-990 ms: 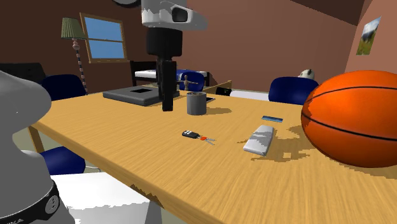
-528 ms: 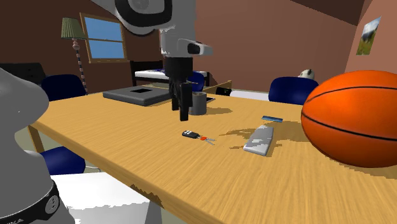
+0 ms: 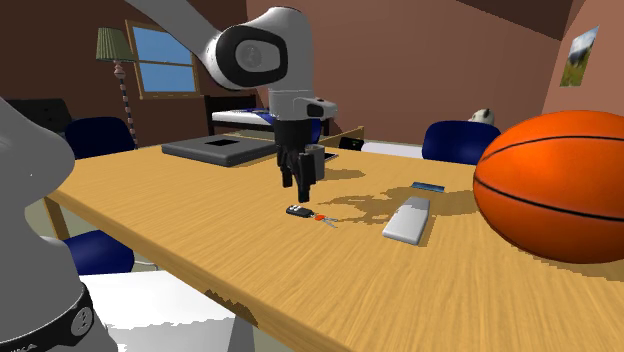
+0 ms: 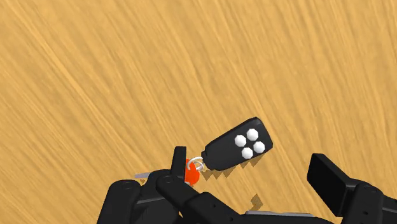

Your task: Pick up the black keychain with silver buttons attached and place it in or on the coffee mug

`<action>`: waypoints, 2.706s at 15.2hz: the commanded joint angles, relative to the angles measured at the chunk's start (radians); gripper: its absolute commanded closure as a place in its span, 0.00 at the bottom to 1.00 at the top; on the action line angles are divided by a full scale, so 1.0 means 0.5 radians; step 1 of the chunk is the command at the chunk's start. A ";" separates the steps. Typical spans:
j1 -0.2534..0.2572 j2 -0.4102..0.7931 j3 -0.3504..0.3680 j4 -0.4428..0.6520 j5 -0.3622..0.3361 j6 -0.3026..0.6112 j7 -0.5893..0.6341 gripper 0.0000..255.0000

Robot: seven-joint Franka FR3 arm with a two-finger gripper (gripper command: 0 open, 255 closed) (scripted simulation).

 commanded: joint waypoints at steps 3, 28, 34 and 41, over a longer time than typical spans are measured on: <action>-0.003 0.098 0.023 -0.035 -0.015 0.137 0.021 0.00; 0.000 0.053 0.016 -0.003 -0.008 0.060 0.015 1.00; 0.005 -0.047 -0.005 0.083 0.003 -0.125 0.003 1.00; 0.006 -0.137 -0.027 0.204 0.005 -0.334 -0.005 1.00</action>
